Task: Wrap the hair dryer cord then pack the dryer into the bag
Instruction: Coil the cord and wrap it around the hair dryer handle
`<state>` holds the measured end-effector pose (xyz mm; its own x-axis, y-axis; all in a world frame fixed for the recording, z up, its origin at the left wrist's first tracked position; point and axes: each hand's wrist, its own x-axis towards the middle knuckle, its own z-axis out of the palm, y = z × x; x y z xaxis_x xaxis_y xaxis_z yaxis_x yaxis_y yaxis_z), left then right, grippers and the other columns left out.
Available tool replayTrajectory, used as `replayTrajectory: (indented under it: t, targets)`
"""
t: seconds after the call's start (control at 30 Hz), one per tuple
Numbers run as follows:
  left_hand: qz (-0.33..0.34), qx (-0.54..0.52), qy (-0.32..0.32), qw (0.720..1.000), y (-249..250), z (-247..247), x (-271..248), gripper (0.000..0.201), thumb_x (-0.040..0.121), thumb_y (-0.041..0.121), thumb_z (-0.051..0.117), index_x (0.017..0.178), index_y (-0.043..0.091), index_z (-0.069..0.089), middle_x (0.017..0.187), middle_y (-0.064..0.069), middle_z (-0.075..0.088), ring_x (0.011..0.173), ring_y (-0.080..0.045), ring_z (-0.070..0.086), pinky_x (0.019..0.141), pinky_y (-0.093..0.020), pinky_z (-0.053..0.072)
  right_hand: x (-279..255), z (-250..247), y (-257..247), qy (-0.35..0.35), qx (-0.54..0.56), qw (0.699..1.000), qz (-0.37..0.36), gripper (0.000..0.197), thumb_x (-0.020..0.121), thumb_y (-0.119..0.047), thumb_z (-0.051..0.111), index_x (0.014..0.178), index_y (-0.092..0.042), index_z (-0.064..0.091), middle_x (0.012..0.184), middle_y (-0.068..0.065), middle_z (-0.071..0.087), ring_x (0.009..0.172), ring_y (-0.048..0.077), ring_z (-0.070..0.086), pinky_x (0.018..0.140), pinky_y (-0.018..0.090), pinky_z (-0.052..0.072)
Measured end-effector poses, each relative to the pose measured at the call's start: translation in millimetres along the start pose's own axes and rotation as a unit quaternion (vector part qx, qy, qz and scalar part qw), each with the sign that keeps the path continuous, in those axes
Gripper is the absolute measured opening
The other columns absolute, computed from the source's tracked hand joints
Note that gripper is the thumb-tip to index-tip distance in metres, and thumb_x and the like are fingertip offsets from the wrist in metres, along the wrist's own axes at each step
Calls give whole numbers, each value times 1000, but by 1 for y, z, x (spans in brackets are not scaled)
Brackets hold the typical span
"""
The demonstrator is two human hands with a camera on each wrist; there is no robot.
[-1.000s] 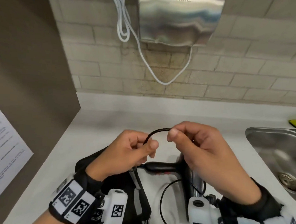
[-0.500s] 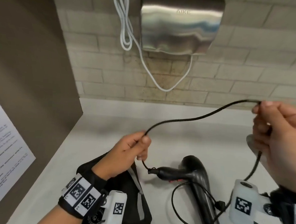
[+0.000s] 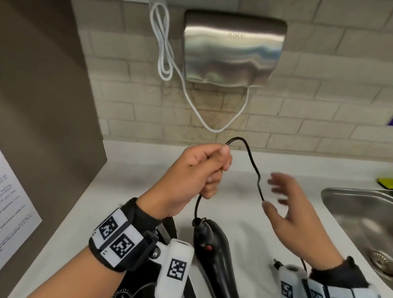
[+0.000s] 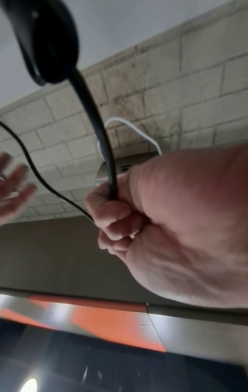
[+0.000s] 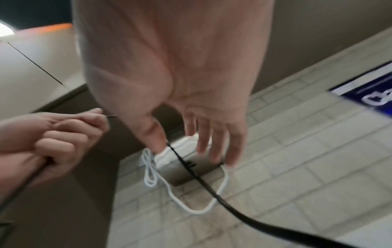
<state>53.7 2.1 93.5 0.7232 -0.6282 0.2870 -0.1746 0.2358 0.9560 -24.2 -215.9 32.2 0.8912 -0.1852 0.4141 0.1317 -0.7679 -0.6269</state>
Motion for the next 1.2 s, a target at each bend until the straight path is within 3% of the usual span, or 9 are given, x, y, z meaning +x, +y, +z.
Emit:
replayTrajectory:
  t: [0.1,0.2,0.37,0.5,0.63,0.73,0.87,1.1,1.2]
  targets:
    - [-18,24,-22,999,8,8,4,36,94,41,49,73,12,49,52,7,26,44,-9,18,44,-21,22,10,-1,-39,74,122,984,-109,63,91,-28,61,144,-14,30,139,-1,48,127,9,48,102,23,38]
    - [-25,41,-36,998,13,14,7,37,95,41,48,74,11,50,53,6,25,44,-10,18,44,-22,21,29,-5,-61,52,129,972,-190,55,95,-29,52,144,-13,32,137,3,51,128,10,49,106,21,37]
    - [-32,29,-48,998,10,3,4,38,97,42,50,73,12,59,49,4,35,42,-9,24,44,-21,29,59,-15,-72,42,148,968,-200,13,96,-15,55,104,-14,65,91,-2,64,64,10,64,58,20,52]
    - [-60,24,-79,995,-13,-10,-11,43,97,40,43,75,10,64,55,-2,56,46,-13,45,54,-23,40,71,-15,-72,90,106,964,-225,12,95,-16,56,99,-14,68,81,-22,55,64,-8,53,62,8,38]
    - [-110,-90,-26,990,-33,-9,-25,43,98,41,45,68,14,56,49,2,42,43,-12,34,51,-24,32,75,5,-60,116,103,971,-185,12,96,-17,56,99,-14,68,85,-7,65,76,7,62,66,23,48]
    - [-117,-157,56,979,-40,-7,-27,43,95,42,49,62,14,52,42,6,29,36,-7,22,45,-24,17,66,34,-41,111,85,984,-109,7,96,-23,56,96,-18,61,73,-5,64,67,17,63,61,37,51]
    - [-95,-241,152,954,-43,-6,-27,39,93,38,50,62,16,50,40,7,25,31,-4,19,43,-24,11,30,73,-17,8,48,996,-72,7,99,-26,44,96,-24,50,69,-6,63,63,12,60,62,43,51]
    - [-58,-308,230,921,-57,-10,-25,37,103,35,40,83,9,57,44,7,31,32,-3,23,39,-19,20,-40,92,0,-202,-107,970,-85,48,102,-36,26,149,-26,19,114,-2,58,94,19,60,78,31,48]
    - [-37,-308,255,916,-59,-10,-23,32,104,31,39,92,6,55,50,6,36,37,-5,30,41,-18,30,-48,80,-5,-207,-111,968,-85,47,103,-36,26,149,-26,21,101,-9,45,84,11,44,72,21,35]
